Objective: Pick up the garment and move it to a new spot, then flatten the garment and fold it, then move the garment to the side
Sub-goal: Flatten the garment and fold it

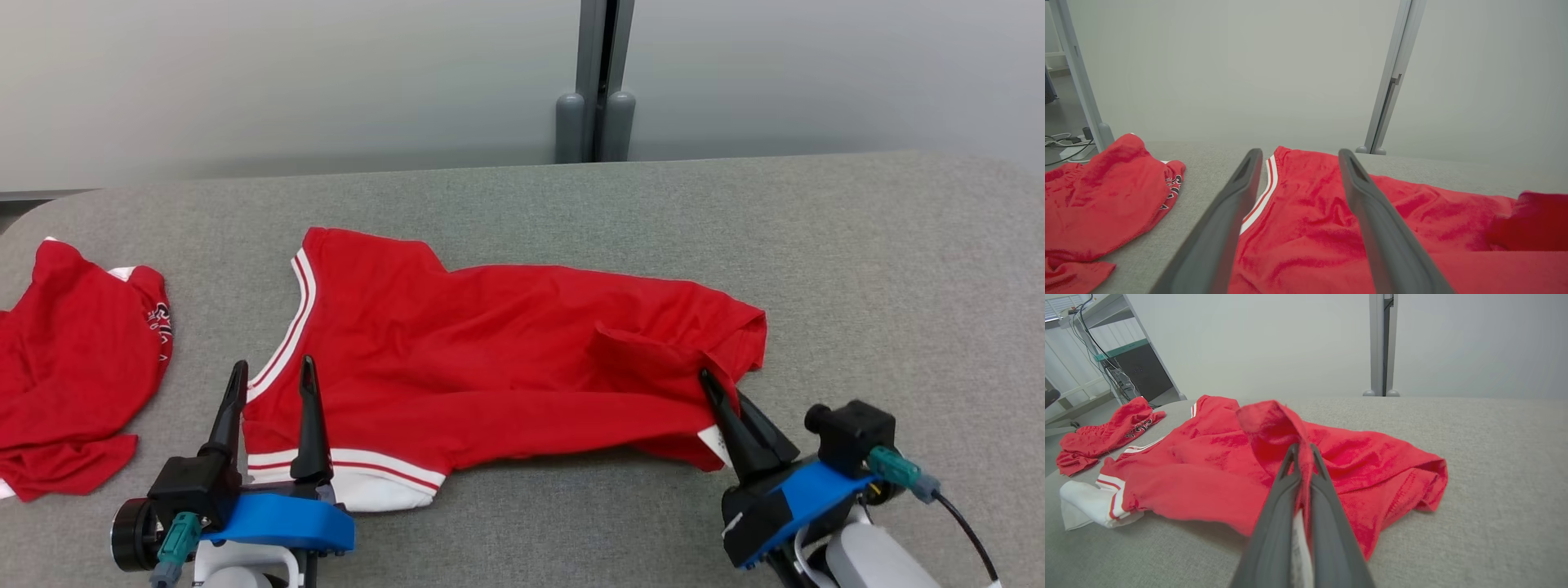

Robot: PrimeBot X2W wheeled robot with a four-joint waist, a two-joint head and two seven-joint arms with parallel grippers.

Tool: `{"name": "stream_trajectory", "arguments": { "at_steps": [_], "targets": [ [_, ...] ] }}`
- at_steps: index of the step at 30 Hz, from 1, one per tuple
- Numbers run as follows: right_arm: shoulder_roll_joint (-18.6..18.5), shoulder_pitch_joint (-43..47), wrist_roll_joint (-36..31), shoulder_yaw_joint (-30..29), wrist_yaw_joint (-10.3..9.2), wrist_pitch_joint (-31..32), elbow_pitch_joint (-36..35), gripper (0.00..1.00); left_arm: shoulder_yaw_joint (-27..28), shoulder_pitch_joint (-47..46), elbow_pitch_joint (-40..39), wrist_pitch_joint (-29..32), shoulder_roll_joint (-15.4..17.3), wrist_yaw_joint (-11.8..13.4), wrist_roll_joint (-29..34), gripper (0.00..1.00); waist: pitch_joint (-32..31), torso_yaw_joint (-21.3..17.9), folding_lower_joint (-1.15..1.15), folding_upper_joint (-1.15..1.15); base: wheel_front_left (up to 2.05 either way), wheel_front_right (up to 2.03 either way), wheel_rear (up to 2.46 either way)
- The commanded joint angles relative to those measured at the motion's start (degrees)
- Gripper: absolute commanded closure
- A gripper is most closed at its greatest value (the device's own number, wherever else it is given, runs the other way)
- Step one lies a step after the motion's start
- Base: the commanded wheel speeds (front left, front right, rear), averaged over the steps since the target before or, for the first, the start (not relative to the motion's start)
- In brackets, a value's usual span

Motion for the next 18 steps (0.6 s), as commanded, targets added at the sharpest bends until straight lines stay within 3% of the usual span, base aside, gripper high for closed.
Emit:
{"name": "stream_trajectory", "arguments": {
  "at_steps": [1, 7, 9, 10, 11, 18],
  "targets": [
    [0.9, 3.9, -0.7, -1.5, 0.01, -0.3, -2.6, 1.0, 0.3, 0.1, 0.1, -0.3, 0.0, -0.2, 0.1, 0.0, -0.2, -0.7, 0.0, 0.0, 0.0, 0.0, 0.0],
    [2.3, 11.0, -1.1, -2.8, 0.01, -0.3, -6.5, 1.0, 0.5, -0.1, 0.5, -0.3, 0.0, -0.4, 0.1, 0.0, -0.3, -1.2, 0.0, 0.0, 0.0, 0.0, 0.0],
    [2.5, 13.3, -1.3, -3.5, 0.01, -0.3, -7.8, 0.69, 0.3, -0.3, 0.6, -0.3, 0.0, -0.4, 0.0, 0.0, -0.3, -1.2, 0.0, 0.0, 0.0, 0.0, 0.0],
    [2.6, 14.3, -1.4, -3.8, 0.01, -0.3, -8.3, 0.27, 0.2, -0.3, 0.7, -0.3, 0.0, -0.4, 0.0, 0.0, -0.4, -1.2, 0.0, 0.0, 0.0, 0.0, 0.0],
    [2.6, 15.4, -1.5, -4.1, 0.01, -0.3, -8.8, 0.0, 0.2, -0.4, 0.8, -0.3, 0.0, -0.4, -0.1, 0.0, -0.4, -1.2, 0.0, 0.0, 0.0, 0.0, 0.0],
    [2.5, 18.1, -2.3, -8.0, 0.01, -0.3, -12.4, 0.0, 0.6, -0.1, 0.9, -0.3, 0.0, -0.3, -0.1, 0.0, -0.8, -1.7, 0.0, 0.0, 0.0, 0.0, 0.0]
  ]
}}
